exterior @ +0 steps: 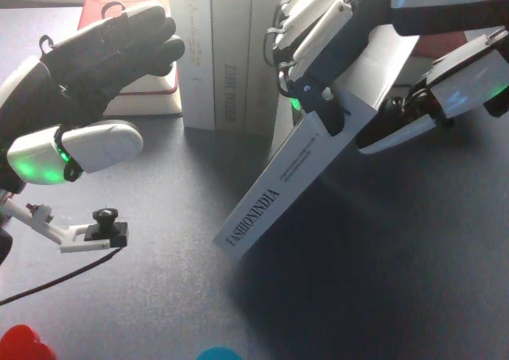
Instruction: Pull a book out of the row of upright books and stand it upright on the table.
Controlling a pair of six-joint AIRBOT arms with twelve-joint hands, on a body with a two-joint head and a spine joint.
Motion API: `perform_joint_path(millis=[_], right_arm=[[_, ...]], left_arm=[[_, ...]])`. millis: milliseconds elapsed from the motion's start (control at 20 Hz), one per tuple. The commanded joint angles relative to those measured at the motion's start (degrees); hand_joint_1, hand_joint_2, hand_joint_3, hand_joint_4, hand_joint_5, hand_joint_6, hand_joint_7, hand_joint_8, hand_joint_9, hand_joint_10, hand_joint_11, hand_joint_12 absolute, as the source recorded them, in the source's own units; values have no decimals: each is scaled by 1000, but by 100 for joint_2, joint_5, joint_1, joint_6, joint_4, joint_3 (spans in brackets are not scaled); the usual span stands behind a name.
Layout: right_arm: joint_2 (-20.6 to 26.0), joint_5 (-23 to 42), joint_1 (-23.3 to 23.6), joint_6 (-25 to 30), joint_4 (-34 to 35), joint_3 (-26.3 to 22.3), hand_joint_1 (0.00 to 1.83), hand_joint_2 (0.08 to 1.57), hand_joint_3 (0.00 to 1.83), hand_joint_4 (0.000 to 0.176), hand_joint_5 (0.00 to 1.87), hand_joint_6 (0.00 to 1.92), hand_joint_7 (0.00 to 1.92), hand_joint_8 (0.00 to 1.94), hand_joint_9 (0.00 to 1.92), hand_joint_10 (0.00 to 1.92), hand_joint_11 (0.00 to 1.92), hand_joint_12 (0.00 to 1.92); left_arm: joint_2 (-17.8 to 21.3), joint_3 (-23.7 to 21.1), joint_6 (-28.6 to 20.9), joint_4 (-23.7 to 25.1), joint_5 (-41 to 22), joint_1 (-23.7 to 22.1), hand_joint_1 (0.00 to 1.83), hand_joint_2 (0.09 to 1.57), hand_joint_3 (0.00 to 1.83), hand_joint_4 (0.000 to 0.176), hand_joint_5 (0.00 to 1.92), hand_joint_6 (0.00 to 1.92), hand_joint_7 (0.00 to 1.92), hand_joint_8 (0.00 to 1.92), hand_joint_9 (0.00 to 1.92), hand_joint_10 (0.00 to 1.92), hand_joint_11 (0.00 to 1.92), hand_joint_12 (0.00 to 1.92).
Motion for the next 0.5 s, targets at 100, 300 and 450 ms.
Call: perform_joint_path(millis=[100,300,450], right_arm=[[-10,68,16,25,417,34,1330,1263,5,0,836,950,555,1651,653,1760,653,1917],[61,-44,16,25,384,49,1335,1259,0,0,810,966,593,1629,682,1737,655,1921],[44,-69,15,24,379,73,1334,1259,0,0,808,969,591,1632,680,1739,657,1921]], left_arm=[[-1,5,-63,-116,-641,-7,1060,811,0,88,564,9,479,3,531,5,0,1346],[-19,12,-63,-122,-641,-5,1052,808,0,79,548,1,467,0,536,5,0,1393],[-19,14,-63,-138,-642,-5,1017,805,0,77,556,5,439,0,508,0,0,1298]])
